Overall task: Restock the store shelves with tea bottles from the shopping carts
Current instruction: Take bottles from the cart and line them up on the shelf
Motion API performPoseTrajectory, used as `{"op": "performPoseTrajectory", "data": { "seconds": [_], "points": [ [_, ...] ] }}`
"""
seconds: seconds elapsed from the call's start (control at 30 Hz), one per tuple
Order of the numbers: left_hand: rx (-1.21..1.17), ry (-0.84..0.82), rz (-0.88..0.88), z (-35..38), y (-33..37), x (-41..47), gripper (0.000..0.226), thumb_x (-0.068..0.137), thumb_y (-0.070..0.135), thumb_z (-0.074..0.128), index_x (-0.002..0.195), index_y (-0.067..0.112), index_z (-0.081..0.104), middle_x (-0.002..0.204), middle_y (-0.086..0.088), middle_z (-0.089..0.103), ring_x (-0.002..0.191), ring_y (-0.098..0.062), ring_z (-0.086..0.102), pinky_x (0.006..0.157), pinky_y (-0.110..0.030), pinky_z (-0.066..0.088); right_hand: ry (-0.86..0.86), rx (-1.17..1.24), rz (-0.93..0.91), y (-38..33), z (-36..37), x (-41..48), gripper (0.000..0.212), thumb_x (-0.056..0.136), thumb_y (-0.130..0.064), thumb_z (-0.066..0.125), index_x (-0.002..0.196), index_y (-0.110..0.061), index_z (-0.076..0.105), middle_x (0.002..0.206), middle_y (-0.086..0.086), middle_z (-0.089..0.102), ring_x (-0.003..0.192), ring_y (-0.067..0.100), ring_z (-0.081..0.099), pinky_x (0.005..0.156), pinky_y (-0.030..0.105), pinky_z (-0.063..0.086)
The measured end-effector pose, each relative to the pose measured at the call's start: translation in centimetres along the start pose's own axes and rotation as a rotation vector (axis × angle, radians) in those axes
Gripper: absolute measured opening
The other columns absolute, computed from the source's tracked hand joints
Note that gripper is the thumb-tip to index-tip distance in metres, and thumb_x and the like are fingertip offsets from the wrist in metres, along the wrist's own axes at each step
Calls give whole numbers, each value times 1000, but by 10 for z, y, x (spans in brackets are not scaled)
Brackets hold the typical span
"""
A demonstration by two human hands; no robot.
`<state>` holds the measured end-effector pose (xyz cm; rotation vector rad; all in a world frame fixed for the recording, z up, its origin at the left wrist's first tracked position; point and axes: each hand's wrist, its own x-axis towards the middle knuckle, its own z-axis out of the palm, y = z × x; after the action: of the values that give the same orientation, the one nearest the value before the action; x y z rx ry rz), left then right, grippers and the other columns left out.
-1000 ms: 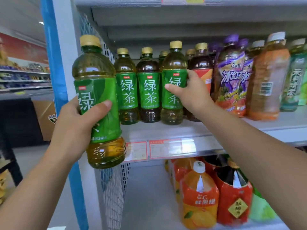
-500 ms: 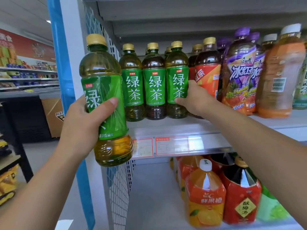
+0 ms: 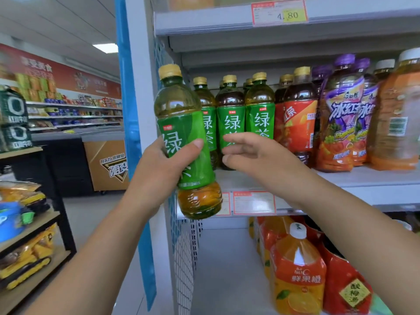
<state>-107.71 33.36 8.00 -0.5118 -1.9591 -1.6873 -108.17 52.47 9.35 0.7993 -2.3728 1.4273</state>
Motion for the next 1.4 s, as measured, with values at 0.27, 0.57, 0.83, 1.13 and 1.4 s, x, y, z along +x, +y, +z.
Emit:
{"op": "performPoseTrajectory", "data": {
  "seconds": [0.27,0.57,0.83,1.13,1.4],
  "points": [
    [179,-152,83,12,35,7,37,73,47,69,105,30,64,100,11,75,92,-5,71,84,-29,57,72,251,-99,-4,21,4,53,69,-21,84,116,-22,59,108,-4,71,99,10,68,91,37,55],
    [789,415,460,-36,-21,-1,53,86,38,71,131,16,53,109,-1,52,98,-19,52,91,-42,49,182,204,-2,2,29,52,58,75,-29,81,127,-19,57,109,-8,66,90,-4,63,70,11,49],
    [759,537,501,-36,-64,8,59,91,27,66,141,4,44,123,-17,51,115,-28,48,99,-46,45,150,178,66,18,42,74,57,76,-25,80,126,-13,56,115,-3,65,103,9,62,91,23,52],
    [614,597,549,-29,-80,14,59,91,31,57,139,-1,47,121,-19,55,116,-20,46,104,-27,38,142,39,65,24,42,75,50,76,-28,81,119,-18,57,106,-7,68,93,5,64,75,16,49],
    [683,610,517,-30,-79,12,58,91,31,59,138,-1,48,122,-20,54,116,-26,46,103,-34,36,207,-92,53,13,39,58,65,79,-41,74,134,-18,47,102,-12,57,99,8,56,82,22,44]
  ]
}}
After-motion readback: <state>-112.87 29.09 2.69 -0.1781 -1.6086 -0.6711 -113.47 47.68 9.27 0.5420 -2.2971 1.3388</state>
